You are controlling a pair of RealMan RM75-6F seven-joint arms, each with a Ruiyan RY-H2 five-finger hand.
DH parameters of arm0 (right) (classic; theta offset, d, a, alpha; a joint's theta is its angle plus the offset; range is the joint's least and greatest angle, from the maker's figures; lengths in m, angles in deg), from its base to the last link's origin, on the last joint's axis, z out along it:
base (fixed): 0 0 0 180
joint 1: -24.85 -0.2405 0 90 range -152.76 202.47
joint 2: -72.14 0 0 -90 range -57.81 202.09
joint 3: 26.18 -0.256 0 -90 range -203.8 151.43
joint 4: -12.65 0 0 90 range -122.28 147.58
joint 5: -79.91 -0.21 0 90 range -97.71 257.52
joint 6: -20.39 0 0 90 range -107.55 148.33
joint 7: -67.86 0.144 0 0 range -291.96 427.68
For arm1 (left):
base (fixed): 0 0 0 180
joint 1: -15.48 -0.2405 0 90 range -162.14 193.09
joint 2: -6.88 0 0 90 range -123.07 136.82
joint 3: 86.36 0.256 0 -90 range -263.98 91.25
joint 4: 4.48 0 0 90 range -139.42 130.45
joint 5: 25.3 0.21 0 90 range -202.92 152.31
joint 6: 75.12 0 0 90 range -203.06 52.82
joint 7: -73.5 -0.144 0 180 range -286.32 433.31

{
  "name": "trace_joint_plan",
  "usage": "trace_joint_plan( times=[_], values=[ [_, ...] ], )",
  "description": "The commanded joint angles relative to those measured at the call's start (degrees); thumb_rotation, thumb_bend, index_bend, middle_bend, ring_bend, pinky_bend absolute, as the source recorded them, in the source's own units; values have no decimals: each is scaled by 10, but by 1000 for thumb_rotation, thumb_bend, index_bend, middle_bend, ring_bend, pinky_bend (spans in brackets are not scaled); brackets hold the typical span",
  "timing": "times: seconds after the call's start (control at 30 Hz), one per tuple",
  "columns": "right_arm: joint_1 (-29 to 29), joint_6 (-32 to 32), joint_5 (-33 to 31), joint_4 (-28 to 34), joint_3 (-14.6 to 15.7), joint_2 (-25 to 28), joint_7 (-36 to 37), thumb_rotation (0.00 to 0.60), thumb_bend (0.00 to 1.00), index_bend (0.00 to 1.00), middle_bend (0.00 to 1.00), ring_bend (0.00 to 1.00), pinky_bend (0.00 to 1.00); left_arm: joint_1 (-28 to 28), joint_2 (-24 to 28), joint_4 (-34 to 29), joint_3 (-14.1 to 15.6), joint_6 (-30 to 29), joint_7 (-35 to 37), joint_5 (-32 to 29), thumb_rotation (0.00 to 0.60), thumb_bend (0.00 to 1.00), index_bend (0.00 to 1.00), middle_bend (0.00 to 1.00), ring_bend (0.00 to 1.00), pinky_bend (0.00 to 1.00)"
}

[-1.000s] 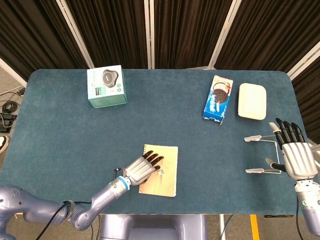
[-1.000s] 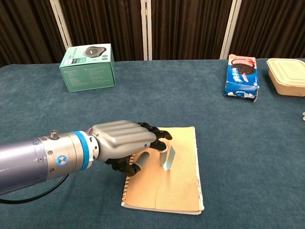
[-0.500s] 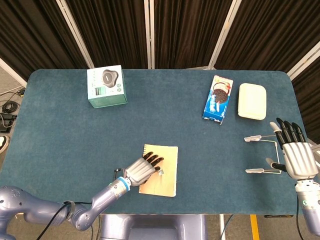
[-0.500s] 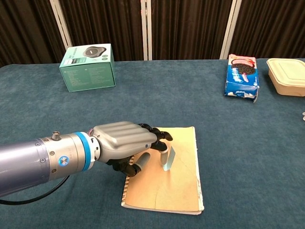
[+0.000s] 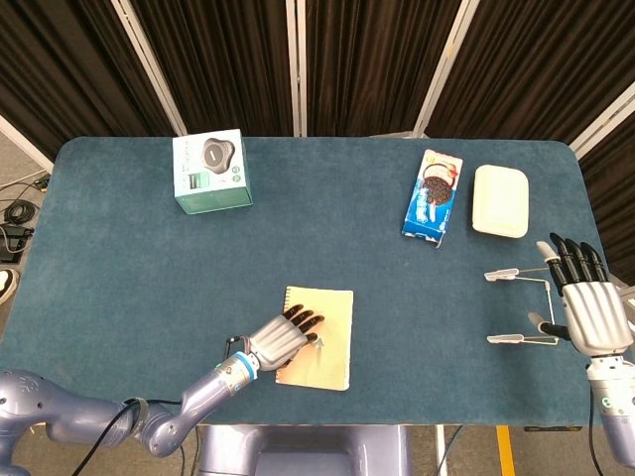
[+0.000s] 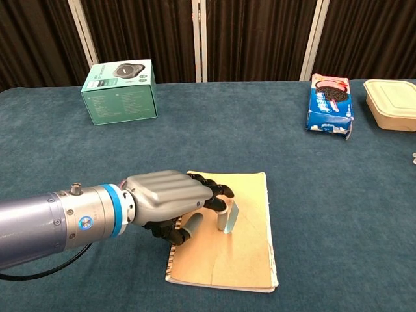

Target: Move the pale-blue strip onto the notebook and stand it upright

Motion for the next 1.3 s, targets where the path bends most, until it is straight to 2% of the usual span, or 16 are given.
trace_joint_plan(
  times=[0.03, 0.2, 0.3, 0.33, 0.4, 0.47, 0.53, 0.63, 0.7, 0.77, 0.87, 1.1, 1.3],
  values=[
    [0, 0, 0, 0, 0, 0, 0, 600, 0, 93, 0, 0, 0, -4, 5, -4, -8, -11, 10, 16, 600, 906, 292, 0, 0, 0],
    [1, 1, 0, 0, -1, 0, 2, 600, 0, 92, 0, 0, 0, -8, 31, -19, -30, -33, 28, 46, 600, 903, 284, 0, 0, 0],
    [2, 3, -3, 2, -3, 0, 2, 600, 0, 93, 0, 0, 0, -13, 66, -32, -45, -56, 29, 59, 600, 870, 248, 0, 0, 0],
    [2, 3, -3, 2, -3, 0, 2, 600, 0, 92, 0, 0, 0, -18, 78, -37, -49, -68, 30, 63, 600, 808, 219, 0, 0, 0],
    [3, 4, -3, 2, -3, 0, 2, 600, 0, 92, 0, 0, 0, -34, 103, -47, -55, -104, 31, 75, 600, 547, 119, 0, 0, 0],
    [3, 4, -2, 3, -2, 0, 1, 600, 0, 67, 0, 0, 0, -56, 124, -56, -59, -145, 38, 89, 600, 137, 11, 0, 0, 0],
    [3, 4, -3, 3, -3, -1, 2, 600, 0, 22, 0, 0, 0, -80, 143, -66, -58, -182, 54, 102, 600, 5, 0, 0, 0, 0],
    [3, 1, -8, 3, -3, -2, 3, 600, 0, 0, 0, 0, 0, -124, 174, -83, -50, -243, 67, 116, 600, 0, 0, 0, 0, 0],
    [3, -1, -12, 3, -4, -3, 0, 600, 0, 0, 0, 0, 0, -184, 213, -102, -28, -320, 69, 130, 600, 0, 0, 0, 0, 0],
    [4, -1, -14, 5, -5, -3, -5, 600, 0, 0, 0, 0, 0, -229, 233, -108, -8, -372, 75, 146, 600, 0, 0, 0, 0, 0],
    [4, -4, -18, 10, -5, -3, -6, 600, 0, 0, 0, 0, 0, -285, 249, -112, 11, -423, 100, 152, 600, 0, 0, 0, 0, 0],
    [9, 10, -17, 19, -6, -8, -47, 600, 0, 0, 0, 0, 0, -371, 265, -115, 38, -482, 133, 161, 600, 0, 0, 0, 0, 0],
    [10, 13, -17, 23, -6, -8, -56, 600, 0, 0, 0, 0, 0, -398, 273, -111, 32, -491, 148, 176, 600, 0, 0, 0, 0, 0]
  ],
)
